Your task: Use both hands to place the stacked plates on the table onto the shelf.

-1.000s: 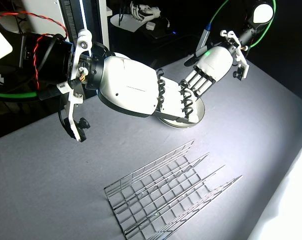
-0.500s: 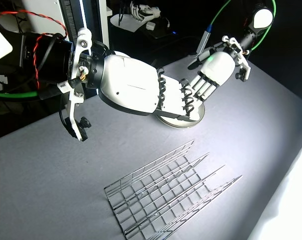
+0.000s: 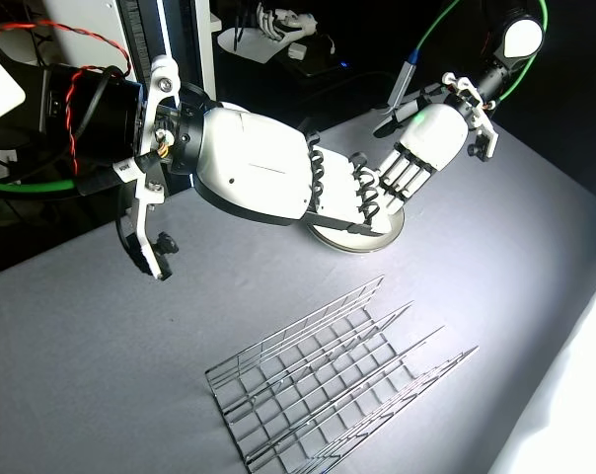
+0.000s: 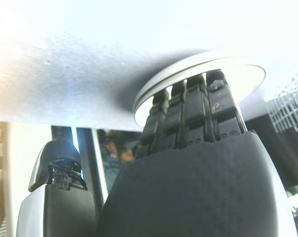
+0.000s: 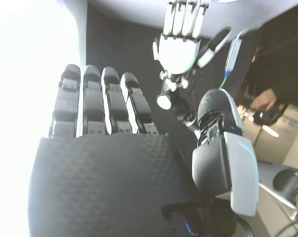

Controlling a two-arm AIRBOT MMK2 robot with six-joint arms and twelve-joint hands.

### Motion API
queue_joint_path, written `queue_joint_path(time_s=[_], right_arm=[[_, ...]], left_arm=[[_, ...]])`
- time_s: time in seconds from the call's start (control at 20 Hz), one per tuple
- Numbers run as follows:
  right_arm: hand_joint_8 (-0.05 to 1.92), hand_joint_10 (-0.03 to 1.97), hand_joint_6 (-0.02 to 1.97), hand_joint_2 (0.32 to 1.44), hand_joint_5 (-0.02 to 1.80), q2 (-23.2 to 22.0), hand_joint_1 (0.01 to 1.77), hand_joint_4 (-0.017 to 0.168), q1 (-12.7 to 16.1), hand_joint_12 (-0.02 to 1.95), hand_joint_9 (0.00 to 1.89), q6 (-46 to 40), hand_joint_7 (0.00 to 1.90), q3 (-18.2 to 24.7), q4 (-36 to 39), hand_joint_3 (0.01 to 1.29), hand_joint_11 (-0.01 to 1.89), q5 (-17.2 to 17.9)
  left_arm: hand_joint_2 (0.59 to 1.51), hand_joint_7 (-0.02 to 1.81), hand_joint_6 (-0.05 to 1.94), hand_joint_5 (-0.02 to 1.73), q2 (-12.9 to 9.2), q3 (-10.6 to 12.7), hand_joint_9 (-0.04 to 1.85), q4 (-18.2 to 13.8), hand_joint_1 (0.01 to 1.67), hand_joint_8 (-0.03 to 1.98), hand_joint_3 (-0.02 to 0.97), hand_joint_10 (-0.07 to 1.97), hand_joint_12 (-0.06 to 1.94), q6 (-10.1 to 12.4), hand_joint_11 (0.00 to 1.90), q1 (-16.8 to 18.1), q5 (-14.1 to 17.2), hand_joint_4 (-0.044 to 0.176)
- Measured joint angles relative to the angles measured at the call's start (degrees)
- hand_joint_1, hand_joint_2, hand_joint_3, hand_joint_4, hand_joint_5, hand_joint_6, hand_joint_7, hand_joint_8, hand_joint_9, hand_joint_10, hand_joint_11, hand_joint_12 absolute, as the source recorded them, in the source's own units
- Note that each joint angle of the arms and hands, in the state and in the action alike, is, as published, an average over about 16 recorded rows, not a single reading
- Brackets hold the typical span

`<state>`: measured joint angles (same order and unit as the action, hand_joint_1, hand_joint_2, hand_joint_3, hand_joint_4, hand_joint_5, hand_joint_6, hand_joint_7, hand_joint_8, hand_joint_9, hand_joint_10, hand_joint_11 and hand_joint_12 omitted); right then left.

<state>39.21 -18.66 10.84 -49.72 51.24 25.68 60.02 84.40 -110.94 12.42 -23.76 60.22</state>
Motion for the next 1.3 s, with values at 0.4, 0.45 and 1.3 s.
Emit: queue_joint_path(time_s=[0.4, 0.45, 1.3], right_arm=[[0.02, 0.02, 0.03, 1.22, 0.02, 0.8, 0.02, 0.002, -0.8, 0.01, 0.01, 0.3, 0.01, -1.0, 0.9, 0.01, 0.02, 2.5], [0.02, 0.02, 0.03, 1.22, 0.02, 1.0, 0.02, 0.003, -1.0, 0.01, 0.01, 0.3, 0.01, -1.3, 1.1, 0.01, 0.02, 3.0], [0.02, 0.02, 0.03, 1.22, 0.02, 2.7, 0.02, 0.006, -5.7, 0.01, 0.01, 0.3, 0.01, -7.6, 4.5, 0.01, 0.02, 17.0]], left_arm=[[1.11, 0.01, -0.01, 0.01, 0.1, 0.2, 0.02, -1.1, 0.02, -0.01, 0.021, 0.01, -0.02, -0.1, 0.01, -0.6, 0.6, -0.001], [1.108, 0.01, -0.01, 0.01, 0.1, 0.2, 0.02, -1.1, 0.02, -0.01, 0.021, 0.01, -0.02, -0.2, 0.01, -0.8, 0.6, -0.001], [1.099, -0.01, -0.03, -0.01, 1.8, -1.4, 0.0, 0.1, 0.02, -0.02, 0.021, 0.0, 0.0, -2.0, 0.01, -3.5, -2.3, -0.005]])
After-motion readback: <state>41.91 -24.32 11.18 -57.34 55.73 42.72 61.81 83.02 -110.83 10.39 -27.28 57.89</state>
